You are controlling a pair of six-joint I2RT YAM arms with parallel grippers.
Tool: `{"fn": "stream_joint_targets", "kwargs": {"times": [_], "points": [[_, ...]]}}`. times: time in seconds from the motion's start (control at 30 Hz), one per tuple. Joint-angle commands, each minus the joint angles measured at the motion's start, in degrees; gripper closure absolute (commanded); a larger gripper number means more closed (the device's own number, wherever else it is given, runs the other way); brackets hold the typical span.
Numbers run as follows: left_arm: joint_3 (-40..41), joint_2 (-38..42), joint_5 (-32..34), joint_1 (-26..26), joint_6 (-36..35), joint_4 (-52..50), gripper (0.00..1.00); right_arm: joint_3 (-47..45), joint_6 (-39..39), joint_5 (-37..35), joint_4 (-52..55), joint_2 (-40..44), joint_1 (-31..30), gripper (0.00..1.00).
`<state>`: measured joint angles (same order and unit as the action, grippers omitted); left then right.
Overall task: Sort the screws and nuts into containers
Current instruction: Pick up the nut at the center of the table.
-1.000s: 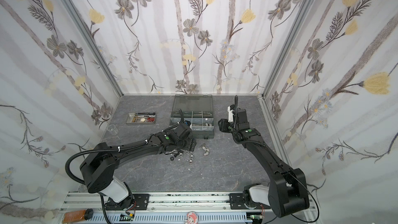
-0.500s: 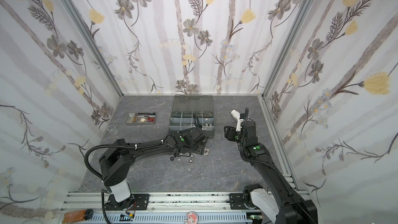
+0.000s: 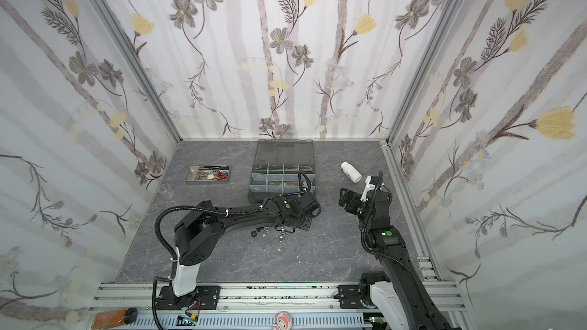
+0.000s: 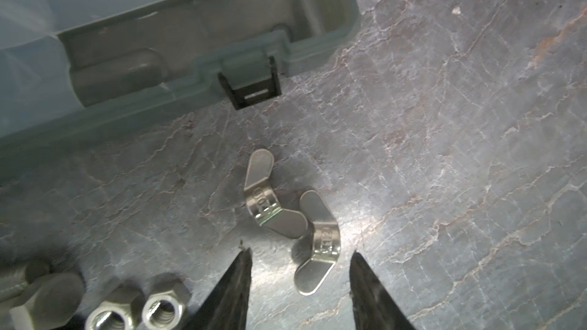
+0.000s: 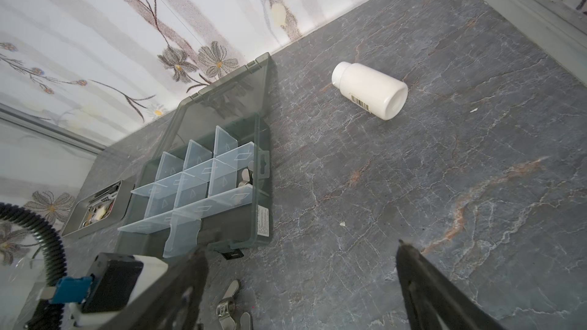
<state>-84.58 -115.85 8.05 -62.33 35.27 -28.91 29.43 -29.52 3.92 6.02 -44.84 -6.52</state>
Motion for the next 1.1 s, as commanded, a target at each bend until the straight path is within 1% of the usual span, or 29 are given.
{"fn": "stream_joint_targets", "kwargs": {"times": [0.0,0.23,0.27,0.9,1.07], "points": [[-2.07,-1.65,-0.05,-0.49,1.39,-1.90,0.53,-0.34,-0.40,-0.41,-2.42,0.97,0.28,0.06],[-4.45,-4.44,0.28,-0.96,1.62,-3.96,0.60,-0.87,-0.52,-0.32,-2.60,1.25,0.55,0.02],[-4.46,-4.47,0.45,-0.98,1.77,-4.10,0.61,-0.91,-0.52,-0.23,-2.85,1.26,0.63,0.00],[-5.51,-6.84,-0.50,-0.96,2.00,-4.13,0.66,-1.04,-0.34,1.09,-3.49,0.74,0.90,0.00],[-5.95,-7.01,-0.35,-0.96,1.79,-4.51,0.70,-1.15,-0.35,1.17,-3.56,0.72,0.90,0.00]]}}
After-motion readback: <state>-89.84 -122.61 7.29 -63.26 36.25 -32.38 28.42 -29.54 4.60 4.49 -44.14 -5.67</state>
